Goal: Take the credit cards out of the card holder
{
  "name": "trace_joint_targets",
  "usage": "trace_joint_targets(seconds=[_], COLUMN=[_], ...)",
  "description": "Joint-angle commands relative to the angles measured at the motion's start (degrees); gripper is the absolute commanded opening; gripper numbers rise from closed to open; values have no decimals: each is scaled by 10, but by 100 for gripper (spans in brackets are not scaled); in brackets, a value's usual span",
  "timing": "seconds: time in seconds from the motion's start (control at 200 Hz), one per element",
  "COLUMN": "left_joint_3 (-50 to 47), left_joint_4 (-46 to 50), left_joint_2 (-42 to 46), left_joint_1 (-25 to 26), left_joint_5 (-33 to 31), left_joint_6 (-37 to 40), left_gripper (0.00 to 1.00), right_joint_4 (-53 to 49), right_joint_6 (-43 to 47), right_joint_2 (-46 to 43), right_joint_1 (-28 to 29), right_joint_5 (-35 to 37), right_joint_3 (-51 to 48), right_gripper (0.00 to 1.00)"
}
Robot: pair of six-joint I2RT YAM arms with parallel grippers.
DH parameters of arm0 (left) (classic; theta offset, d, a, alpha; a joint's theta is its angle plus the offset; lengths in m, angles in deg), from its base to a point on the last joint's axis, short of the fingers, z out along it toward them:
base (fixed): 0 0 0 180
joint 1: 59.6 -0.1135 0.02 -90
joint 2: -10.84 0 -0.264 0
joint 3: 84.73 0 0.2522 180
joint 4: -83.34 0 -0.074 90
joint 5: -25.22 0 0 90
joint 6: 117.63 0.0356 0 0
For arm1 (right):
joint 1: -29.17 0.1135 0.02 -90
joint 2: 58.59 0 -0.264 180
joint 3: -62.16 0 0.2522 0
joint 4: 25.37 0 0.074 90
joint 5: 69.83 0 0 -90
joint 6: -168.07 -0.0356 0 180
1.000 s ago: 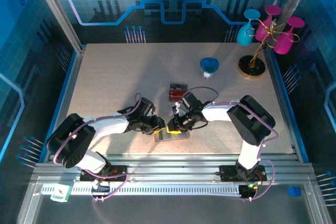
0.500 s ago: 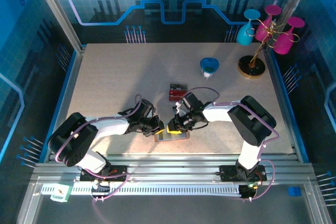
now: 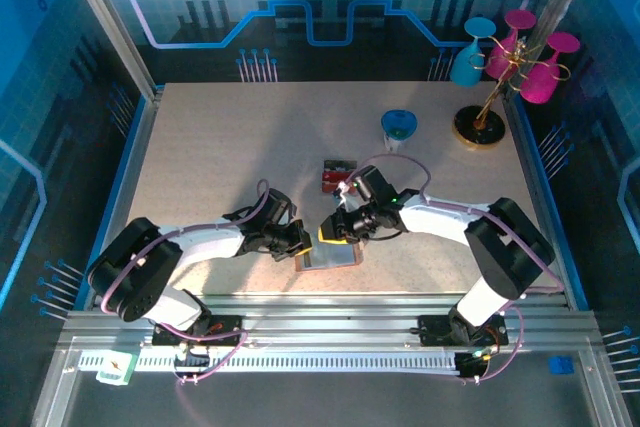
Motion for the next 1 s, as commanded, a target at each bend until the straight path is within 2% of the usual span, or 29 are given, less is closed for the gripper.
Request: trace_joint_targets(seconds=[0.0, 0.31, 0.38, 0.515, 0.635, 0.91, 0.995], left_joint_3=[6, 52, 64, 80, 91, 121, 133], left_joint_4=[31, 55, 55, 51, 48, 29, 26], left_joint_2=[16, 14, 11, 4, -3, -39, -53], left_joint_1=[-8, -11, -10, -7, 0, 26, 34], left_joint_5=[2, 13, 19, 30, 40, 46, 46], left_joint_6=[26, 61, 64, 63, 63, 54, 51], left_gripper=[0, 1, 6, 22, 32, 41, 46], right_joint_4=[-47, -71, -68, -66, -67, -85, -92], right_joint_6=[16, 23, 22, 18, 16, 20, 21], right_joint_2=[-29, -60, -66, -76, -84, -117, -133], right_joint_1=[-13, -31, -32, -34, -37, -49, -58], right_joint_5=[15, 20, 21, 25, 29, 38, 43], right_joint_3=[15, 15, 9, 0, -5, -16, -21], right_gripper=[30, 30, 30, 30, 30, 30, 30])
